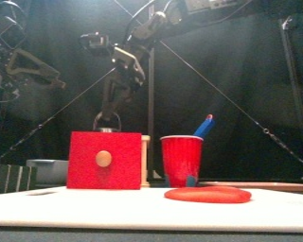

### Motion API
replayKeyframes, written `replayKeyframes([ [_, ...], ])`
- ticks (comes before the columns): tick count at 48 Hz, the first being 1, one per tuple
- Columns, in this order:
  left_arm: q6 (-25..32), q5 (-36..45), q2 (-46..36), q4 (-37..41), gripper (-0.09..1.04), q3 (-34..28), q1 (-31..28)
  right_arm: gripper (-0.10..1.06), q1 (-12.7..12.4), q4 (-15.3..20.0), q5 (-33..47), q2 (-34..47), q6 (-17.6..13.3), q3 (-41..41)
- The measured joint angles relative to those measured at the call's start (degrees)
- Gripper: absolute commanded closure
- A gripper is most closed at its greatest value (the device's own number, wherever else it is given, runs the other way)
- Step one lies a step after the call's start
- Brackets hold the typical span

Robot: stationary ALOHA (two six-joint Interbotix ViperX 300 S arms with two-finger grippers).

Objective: Get the cutter from the drawer then cut the dough then place the extra dough in the bowl
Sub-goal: Place the cutter on the board

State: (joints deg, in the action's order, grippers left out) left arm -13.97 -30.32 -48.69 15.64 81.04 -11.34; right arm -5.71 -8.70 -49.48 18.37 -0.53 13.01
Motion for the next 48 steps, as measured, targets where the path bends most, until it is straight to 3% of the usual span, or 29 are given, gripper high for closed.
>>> replayKeyframes([
  [15,0.1,0.0,0.0,-0.1,0.17,0.0,-0.4,0.45,1.1,0.0,-6.3,-5.9,-1.9,-4.4],
  [26,0.1,0.0,0.0,-0.1,0.17,0.0,-0.5,0.45,3.1,-0.8,-6.2,-14.0,-9.8,-14.9],
  [41,0.0,0.1,0.0,-3.6,0.17,-1.1,-2.9,0.45,8.5,-8.7,0.9,-24.5,-21.0,-36.2],
  [48,0.0,0.1,0.0,-6.2,0.16,-1.8,-4.2,0.45,10.6,-9.3,6.4,-25.4,-25.1,-44.0],
])
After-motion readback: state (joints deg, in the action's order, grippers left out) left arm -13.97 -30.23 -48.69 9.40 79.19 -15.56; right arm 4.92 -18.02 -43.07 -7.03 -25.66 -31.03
